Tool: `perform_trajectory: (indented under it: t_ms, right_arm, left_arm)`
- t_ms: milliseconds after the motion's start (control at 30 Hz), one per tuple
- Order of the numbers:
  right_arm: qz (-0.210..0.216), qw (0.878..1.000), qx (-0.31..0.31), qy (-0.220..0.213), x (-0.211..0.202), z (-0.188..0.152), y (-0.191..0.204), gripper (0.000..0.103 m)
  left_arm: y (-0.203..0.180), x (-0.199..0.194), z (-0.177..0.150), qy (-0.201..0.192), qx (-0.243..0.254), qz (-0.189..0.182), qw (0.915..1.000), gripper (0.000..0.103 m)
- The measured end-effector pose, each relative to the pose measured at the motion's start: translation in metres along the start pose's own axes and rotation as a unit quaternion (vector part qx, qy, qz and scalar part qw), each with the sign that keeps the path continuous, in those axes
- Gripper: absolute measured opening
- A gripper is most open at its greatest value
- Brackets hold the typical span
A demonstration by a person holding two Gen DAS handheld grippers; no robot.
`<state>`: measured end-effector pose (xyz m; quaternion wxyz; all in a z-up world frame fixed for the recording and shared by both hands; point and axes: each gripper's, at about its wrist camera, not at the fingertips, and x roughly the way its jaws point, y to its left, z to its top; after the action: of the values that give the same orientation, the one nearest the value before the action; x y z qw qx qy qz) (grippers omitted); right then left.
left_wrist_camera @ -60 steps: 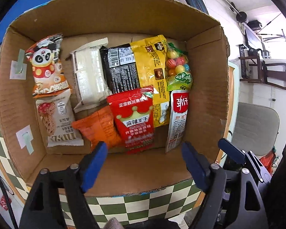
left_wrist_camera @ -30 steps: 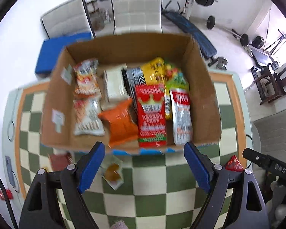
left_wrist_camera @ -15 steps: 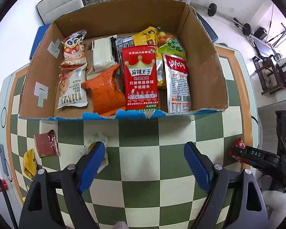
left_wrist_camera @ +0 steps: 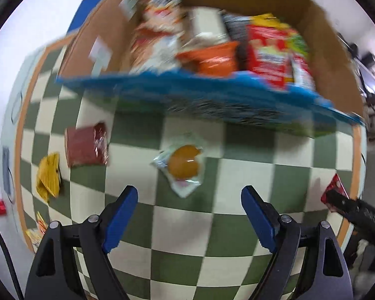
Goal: Organize snacks
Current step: 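Grasp the orange jelly cup with left tool while right tool grasps red triangle packet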
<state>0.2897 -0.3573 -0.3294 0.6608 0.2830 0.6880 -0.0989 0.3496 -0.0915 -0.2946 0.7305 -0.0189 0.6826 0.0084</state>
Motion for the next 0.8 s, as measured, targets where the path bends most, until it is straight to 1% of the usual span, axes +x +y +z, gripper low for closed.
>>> perform_trajectory:
  t_ms: [67, 133, 233, 367, 433, 500, 533, 567, 600, 667, 800]
  right_arm:
    - [0.015, 1.0, -0.011, 0.003, 0.002, -0.005, 0.017, 0.053]
    - [0.02, 0.999, -0.029, 0.005, 0.006, -0.009, 0.036, 0.053]
    - [0.022, 0.999, -0.04, 0.013, 0.015, -0.012, 0.055, 0.053]
    - [0.025, 0.998, -0.044, 0.022, 0.024, -0.016, 0.075, 0.053]
    - [0.025, 0.998, -0.049, 0.024, 0.028, -0.016, 0.078, 0.053]
    - [0.021, 0.998, -0.054, 0.026, 0.034, -0.016, 0.078, 0.053]
    - [0.017, 0.998, -0.057, 0.026, 0.037, -0.017, 0.084, 0.053]
    - [0.015, 0.998, -0.059, 0.026, 0.038, -0.017, 0.084, 0.053]
    - [0.013, 0.998, -0.06, 0.027, 0.039, -0.017, 0.083, 0.053]
    - [0.011, 0.998, -0.062, 0.027, 0.04, -0.017, 0.084, 0.053]
    - [0.008, 0.998, -0.064, 0.026, 0.039, -0.017, 0.082, 0.053]
  left_arm:
    - [0.015, 0.011, 0.006, 0.007, -0.012, -0.021, 0.9997, 0.085]
    - [0.024, 0.021, 0.012, 0.011, -0.007, -0.016, 0.9998, 0.085]
    - [0.031, 0.039, 0.02, 0.025, 0.009, -0.025, 0.9994, 0.085]
    - [0.024, 0.057, 0.028, 0.043, 0.046, -0.026, 0.9977, 0.085]
    - [0.017, 0.069, 0.031, 0.058, 0.068, -0.022, 0.9957, 0.085]
    - [0.012, 0.075, 0.032, 0.061, 0.085, -0.019, 0.9943, 0.084]
    - [0.011, 0.077, 0.032, 0.058, 0.089, -0.015, 0.9942, 0.07]
    - [0.01, 0.078, 0.032, 0.058, 0.09, -0.014, 0.9942, 0.064]
    - [0.01, 0.076, 0.032, 0.049, 0.092, -0.007, 0.9945, 0.059]
    - [0.01, 0.075, 0.031, 0.048, 0.094, -0.015, 0.9943, 0.058]
    - [0.019, 0.072, 0.022, 0.041, 0.083, -0.012, 0.9957, 0.057]
